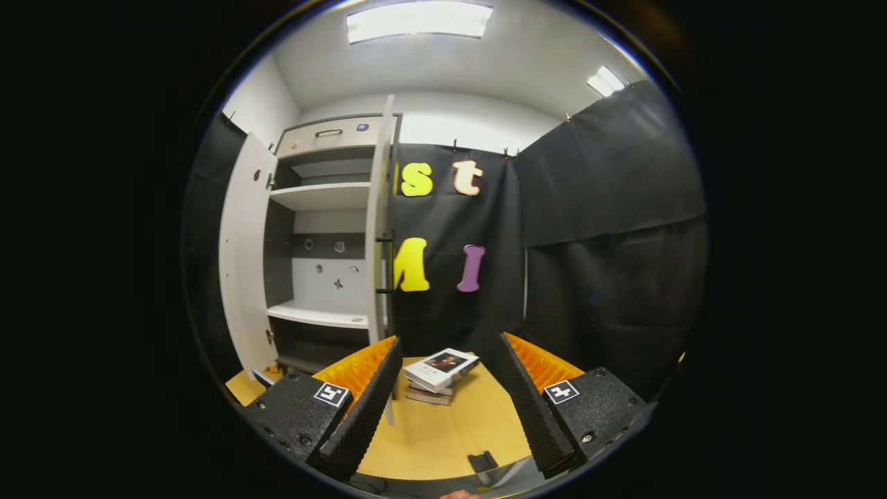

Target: Grasp the bottle in the cabinet with the left hand and place it on the coaster, then close the right door with the right hand and the left door with the left hand.

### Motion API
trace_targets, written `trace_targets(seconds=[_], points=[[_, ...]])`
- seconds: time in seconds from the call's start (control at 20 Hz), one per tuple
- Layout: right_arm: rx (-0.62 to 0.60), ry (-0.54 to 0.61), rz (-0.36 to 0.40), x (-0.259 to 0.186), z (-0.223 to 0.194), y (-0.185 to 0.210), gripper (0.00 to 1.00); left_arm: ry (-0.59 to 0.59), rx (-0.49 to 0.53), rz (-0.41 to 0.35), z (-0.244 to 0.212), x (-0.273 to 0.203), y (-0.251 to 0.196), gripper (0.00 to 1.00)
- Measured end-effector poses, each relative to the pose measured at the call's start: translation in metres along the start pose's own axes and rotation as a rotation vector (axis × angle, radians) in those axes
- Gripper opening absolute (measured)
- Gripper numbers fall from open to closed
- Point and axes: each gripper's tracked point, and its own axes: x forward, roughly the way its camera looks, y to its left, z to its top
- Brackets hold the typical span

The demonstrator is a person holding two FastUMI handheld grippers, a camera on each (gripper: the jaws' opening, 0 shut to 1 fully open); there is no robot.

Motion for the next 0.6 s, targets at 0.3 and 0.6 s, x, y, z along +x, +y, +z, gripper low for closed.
trace_targets(seconds=[0.3,0.6], points=[[0.004,0.000,-0.036,0.000,0.003,-0.008,0.84,0.036,-0.007,-0.014,-0.017,-0.004,-0.005,0.73],[0.006,0.001,-0.021,0.004,0.003,-0.005,0.84,0.052,-0.049,-0.083,-0.015,-0.006,-0.012,0.85]])
